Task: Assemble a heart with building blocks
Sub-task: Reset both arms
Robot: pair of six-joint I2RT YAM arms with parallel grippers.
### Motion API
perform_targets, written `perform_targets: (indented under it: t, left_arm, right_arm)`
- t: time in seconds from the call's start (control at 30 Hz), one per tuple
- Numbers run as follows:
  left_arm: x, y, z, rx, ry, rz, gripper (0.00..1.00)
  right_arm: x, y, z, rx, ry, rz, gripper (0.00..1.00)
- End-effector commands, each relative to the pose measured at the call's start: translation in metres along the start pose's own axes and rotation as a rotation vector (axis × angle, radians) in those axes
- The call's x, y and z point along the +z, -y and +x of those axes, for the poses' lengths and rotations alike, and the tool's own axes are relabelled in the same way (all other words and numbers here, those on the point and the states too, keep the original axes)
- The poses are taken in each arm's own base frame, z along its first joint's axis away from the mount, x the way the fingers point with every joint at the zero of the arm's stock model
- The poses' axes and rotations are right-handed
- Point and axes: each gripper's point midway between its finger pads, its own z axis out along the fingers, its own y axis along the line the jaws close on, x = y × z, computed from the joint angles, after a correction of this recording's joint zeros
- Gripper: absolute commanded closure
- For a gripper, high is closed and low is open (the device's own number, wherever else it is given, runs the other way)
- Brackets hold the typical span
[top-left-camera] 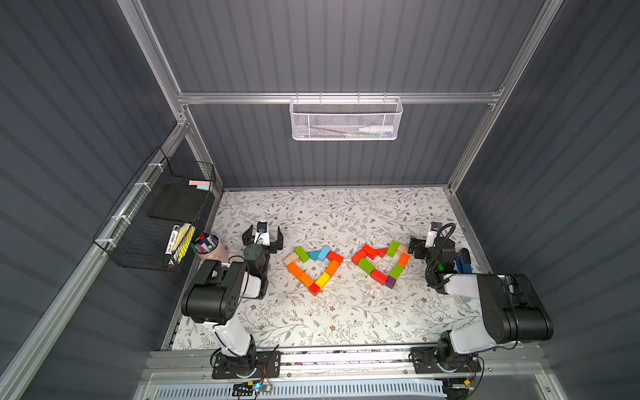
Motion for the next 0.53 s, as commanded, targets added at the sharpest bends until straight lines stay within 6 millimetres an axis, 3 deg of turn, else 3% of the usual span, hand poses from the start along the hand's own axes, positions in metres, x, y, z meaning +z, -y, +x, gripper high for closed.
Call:
perform_targets:
  t: [0.0,0.5]
  left_arm:
    - [0.0040,-0.0002,0.0048,-0.029,-0.029,0.025,0.01]
    - [0.0041,0.0001,0.0051,-0.027,-0.037,0.027,0.01]
  right_arm:
    - [0.0011,0.0010,-0.0018,-0.004,0.002,0.010,0.01]
    - [0.0011,0.0006,-0.0016,-0.004,0.001,0.008,0.01]
